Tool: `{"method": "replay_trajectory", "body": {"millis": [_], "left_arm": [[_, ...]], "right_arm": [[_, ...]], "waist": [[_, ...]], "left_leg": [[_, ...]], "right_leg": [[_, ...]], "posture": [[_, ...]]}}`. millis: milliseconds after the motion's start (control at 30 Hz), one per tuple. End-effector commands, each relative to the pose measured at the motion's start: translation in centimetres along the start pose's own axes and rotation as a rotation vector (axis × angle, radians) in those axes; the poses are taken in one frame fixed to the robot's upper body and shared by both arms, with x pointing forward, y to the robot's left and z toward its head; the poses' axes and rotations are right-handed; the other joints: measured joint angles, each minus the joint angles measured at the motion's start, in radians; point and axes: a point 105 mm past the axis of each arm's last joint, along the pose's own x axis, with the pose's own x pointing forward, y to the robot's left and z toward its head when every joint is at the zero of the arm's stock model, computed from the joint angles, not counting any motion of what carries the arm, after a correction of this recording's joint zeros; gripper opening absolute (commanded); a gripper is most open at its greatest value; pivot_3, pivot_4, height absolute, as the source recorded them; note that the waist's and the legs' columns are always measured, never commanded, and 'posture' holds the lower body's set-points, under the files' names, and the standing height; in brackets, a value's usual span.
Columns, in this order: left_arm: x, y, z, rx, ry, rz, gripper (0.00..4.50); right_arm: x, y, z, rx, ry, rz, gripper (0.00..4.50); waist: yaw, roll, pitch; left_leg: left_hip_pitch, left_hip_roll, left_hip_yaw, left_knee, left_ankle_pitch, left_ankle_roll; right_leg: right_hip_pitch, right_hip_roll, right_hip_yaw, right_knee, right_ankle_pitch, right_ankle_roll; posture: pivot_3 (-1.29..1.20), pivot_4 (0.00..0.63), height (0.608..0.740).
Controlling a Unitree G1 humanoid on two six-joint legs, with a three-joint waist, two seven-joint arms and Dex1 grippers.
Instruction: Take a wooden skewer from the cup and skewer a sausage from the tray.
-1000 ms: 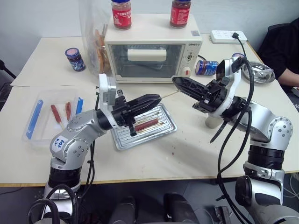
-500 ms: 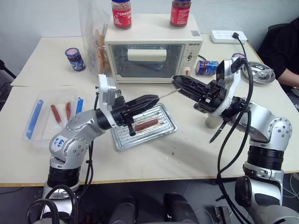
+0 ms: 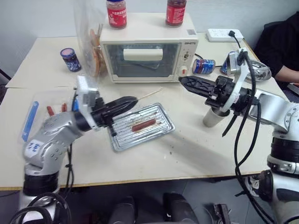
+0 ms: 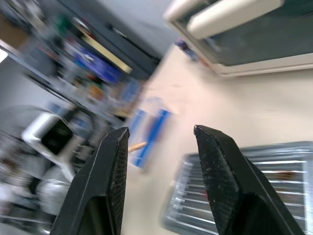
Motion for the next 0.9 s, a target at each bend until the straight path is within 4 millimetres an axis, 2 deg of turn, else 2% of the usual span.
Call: {"method": "replay_trajectory", "body": {"millis": [33, 100, 133, 167, 267, 433, 533, 700, 900], "left_arm": [[-3.5, -0.1, 1.4, 0.078, 0.049, 0.060, 0.00], [-5.2, 0.2, 1.3, 0.087, 0.097, 0.110, 0.00], [-5.9, 0.2, 1.3, 0.090, 0.112, 0.127, 0.00], [-6.5, 0.1, 1.4, 0.093, 0.126, 0.144, 0.00], [-7.2, -0.3, 1.5, 0.094, 0.143, 0.168, 0.00], [-7.4, -1.2, 1.0, 0.097, 0.168, 0.179, 0.00], [-7.3, -1.6, 1.1, 0.099, 0.166, 0.184, 0.00], [-7.2, -2.1, 1.0, 0.096, 0.161, 0.192, 0.00], [-7.1, -2.3, 1.0, 0.089, 0.157, 0.193, 0.00]], "right_arm": [[1.8, 1.2, -0.2, -0.259, 0.083, 0.034, 2.20], [2.9, 1.3, -0.5, -0.362, 0.125, 0.049, 2.20], [3.5, 1.0, -0.8, -0.425, 0.153, 0.044, 2.53], [4.3, 0.6, -1.5, -0.548, 0.204, 0.037, 2.66], [5.9, 0.0, -3.9, -0.773, 0.332, 0.095, 3.43], [8.0, -1.0, -8.0, -1.006, 0.501, 0.231, 3.43], [8.9, -1.8, -9.4, -1.057, 0.553, 0.266, 3.43], [9.7, -3.6, -10.0, -1.082, 0.592, 0.260, 3.43], [10.4, -4.8, -10.9, -1.053, 0.623, 0.262, 3.43]], "waist": [[-0.003, 0.000, 0.000], [-0.005, 0.001, 0.000], [-0.002, 0.001, 0.000], [0.000, 0.001, 0.000], [0.006, 0.001, 0.000], [0.001, 0.001, 0.000], [0.000, 0.001, 0.000], [-0.003, 0.001, 0.000], [-0.004, 0.001, 0.000]], "left_leg": [[-0.001, 0.000, 0.000, 0.000, 0.000, 0.000], [-0.001, 0.000, 0.001, -0.001, 0.000, 0.000], [-0.002, 0.000, 0.001, -0.001, 0.000, 0.000], [-0.004, 0.000, 0.001, -0.001, 0.000, 0.000], [-0.005, 0.000, 0.001, -0.001, 0.000, 0.000], [-0.006, -0.003, 0.001, -0.001, 0.000, 0.000], [-0.008, -0.002, 0.001, -0.001, 0.000, 0.000], [-0.007, -0.002, 0.001, 0.000, 0.000, -0.001], [-0.006, -0.002, 0.001, 0.000, 0.001, -0.002]], "right_leg": [[-0.001, 0.000, 0.000, 0.000, 0.000, 0.000], [-0.002, 0.000, 0.001, 0.000, 0.000, 0.000], [-0.004, 0.000, 0.001, 0.000, 0.000, 0.000], [-0.005, 0.000, 0.001, 0.001, 0.000, 0.000], [-0.007, -0.001, 0.001, 0.001, 0.000, 0.000], [-0.008, -0.002, 0.001, 0.001, 0.000, 0.000], [-0.010, -0.002, 0.001, 0.001, 0.000, 0.000], [-0.010, -0.001, 0.001, 0.002, 0.000, 0.000], [-0.010, -0.001, 0.001, 0.005, 0.000, 0.000]], "posture": [[0.00, 0.150, 0.740], [0.00, 0.150, 0.740], [0.00, 0.150, 0.740], [0.00, 0.150, 0.740], [0.00, 0.150, 0.740], [0.00, 0.150, 0.740], [0.00, 0.150, 0.740], [0.00, 0.150, 0.740], [0.00, 0.150, 0.740]]}}
